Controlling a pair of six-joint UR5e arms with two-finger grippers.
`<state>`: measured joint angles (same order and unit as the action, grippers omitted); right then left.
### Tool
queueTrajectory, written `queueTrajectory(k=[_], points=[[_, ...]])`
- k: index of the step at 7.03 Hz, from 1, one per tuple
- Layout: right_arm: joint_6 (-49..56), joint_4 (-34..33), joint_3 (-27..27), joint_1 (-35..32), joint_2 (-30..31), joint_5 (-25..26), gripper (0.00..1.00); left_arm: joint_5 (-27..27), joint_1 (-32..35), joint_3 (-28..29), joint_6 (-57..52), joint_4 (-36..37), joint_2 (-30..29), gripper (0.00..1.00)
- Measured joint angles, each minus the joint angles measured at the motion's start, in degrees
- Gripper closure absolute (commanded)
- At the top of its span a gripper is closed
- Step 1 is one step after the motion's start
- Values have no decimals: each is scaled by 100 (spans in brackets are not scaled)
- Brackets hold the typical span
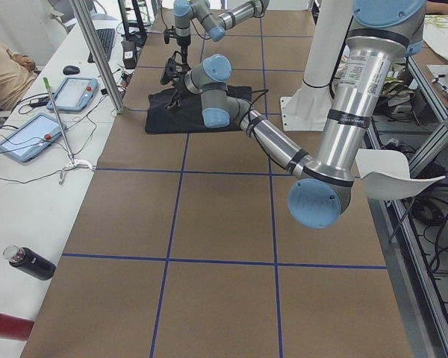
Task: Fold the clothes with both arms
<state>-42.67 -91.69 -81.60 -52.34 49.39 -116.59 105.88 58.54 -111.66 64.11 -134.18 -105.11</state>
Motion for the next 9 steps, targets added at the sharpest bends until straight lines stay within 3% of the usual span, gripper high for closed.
queueTrajectory(k=[3, 5, 7, 9], points=[[-809, 4, -1174, 95, 702, -157, 4, -133, 96, -257, 15, -8, 133, 0], [-1888, 8, -1764, 345, 1039, -46, 3, -101, 163, -437, 28, 10, 183, 0], [-2992, 57, -2106, 601, 1263, 174, 2, -89, 203, -572, 36, 35, 236, 0], [-3797, 690, -2281, 696, 1722, 239, 2, -85, 199, -598, 62, 21, 365, 0]])
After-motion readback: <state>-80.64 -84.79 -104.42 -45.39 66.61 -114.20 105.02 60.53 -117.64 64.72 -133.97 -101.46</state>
